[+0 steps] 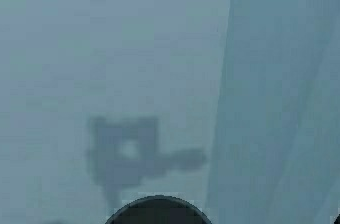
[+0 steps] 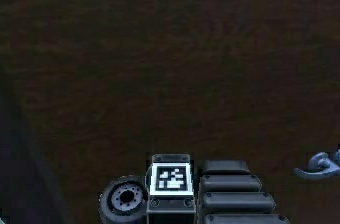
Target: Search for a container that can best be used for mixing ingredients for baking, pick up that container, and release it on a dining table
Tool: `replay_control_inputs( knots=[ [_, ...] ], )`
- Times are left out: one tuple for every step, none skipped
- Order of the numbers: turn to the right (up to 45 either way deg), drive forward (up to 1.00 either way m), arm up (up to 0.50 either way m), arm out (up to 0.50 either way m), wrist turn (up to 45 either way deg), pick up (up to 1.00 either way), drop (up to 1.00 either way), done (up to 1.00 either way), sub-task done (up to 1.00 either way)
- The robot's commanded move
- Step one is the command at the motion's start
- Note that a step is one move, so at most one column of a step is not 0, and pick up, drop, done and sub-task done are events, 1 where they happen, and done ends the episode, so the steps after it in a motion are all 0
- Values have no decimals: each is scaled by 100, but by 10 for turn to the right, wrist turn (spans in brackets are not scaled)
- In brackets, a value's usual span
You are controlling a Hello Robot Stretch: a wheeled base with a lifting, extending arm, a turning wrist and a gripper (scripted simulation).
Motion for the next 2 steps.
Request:
replay_control_inputs(
  knots=[
    [-120,0,0,0,0,0,0,0,0],
    [0,10,0,0,0,0,0,0,0]
  ],
)
